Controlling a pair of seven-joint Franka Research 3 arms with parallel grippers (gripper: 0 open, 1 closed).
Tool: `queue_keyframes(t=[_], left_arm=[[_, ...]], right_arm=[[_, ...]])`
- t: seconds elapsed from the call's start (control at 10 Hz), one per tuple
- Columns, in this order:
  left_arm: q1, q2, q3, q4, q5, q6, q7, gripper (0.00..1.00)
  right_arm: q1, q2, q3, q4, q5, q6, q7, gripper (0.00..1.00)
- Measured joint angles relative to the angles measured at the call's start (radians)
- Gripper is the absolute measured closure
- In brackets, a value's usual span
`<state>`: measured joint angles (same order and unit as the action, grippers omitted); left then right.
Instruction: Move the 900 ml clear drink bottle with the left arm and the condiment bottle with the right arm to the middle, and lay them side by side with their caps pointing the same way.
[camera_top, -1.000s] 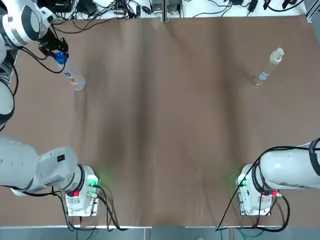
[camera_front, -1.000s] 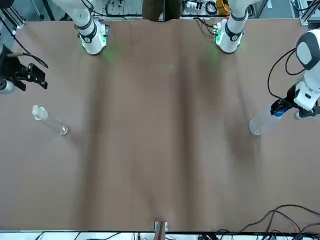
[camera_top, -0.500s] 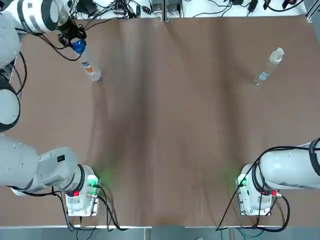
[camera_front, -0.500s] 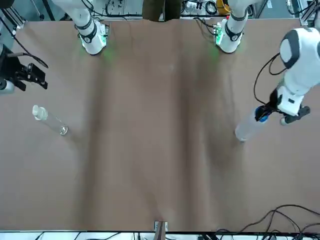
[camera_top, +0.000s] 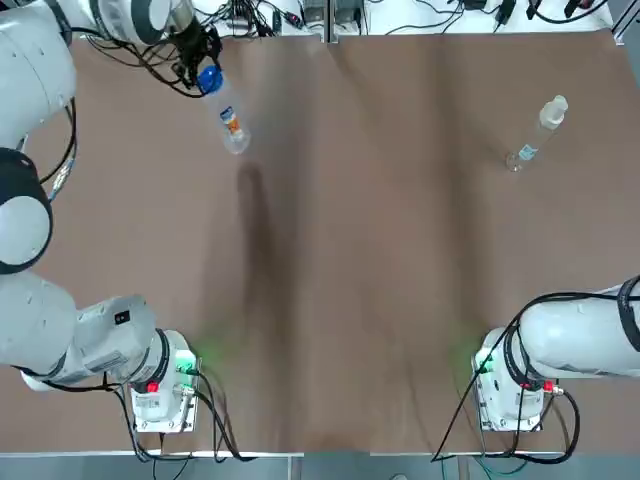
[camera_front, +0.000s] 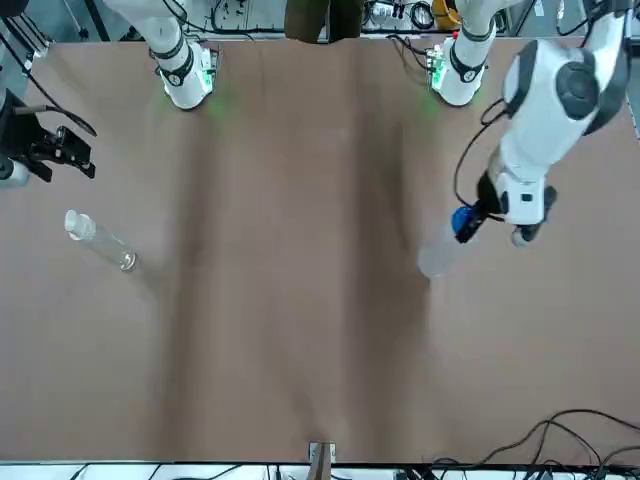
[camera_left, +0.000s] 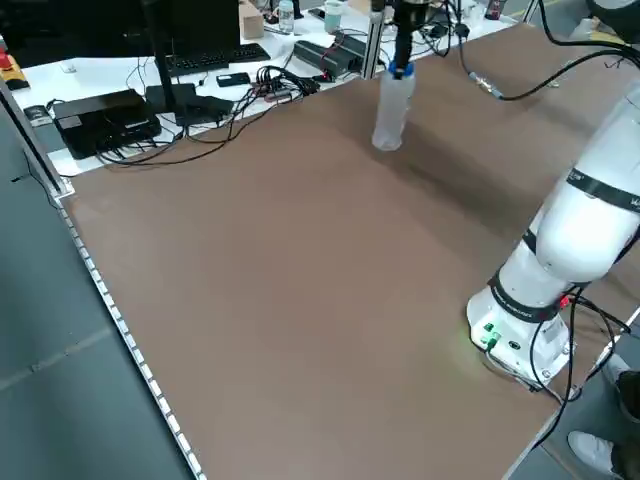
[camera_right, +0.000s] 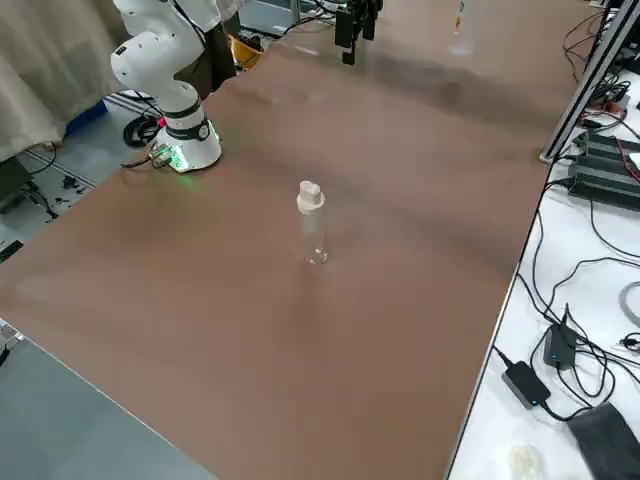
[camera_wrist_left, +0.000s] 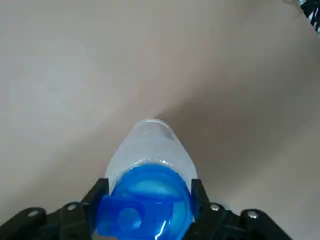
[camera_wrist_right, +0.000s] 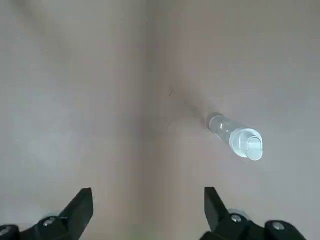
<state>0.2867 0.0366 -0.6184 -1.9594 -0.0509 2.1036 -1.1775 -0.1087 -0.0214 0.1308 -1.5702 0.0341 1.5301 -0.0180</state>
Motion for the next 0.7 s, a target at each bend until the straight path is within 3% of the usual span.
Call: queue_keyframes(t=[0.3,0.7], left_arm=[[-0.021,0.038,-0.033,0.059,0.001,0.000,-0.239,0.29],[-0.039,0.064,-0.033,0.099,0.001,-0.002,-0.317,0.29]], right_arm=[[0.000,0.000,0.000,0.000,0.000,0.000,0.000,0.02],[0.000,0.000,0.000,0.000,0.000,0.000,0.000,0.02]])
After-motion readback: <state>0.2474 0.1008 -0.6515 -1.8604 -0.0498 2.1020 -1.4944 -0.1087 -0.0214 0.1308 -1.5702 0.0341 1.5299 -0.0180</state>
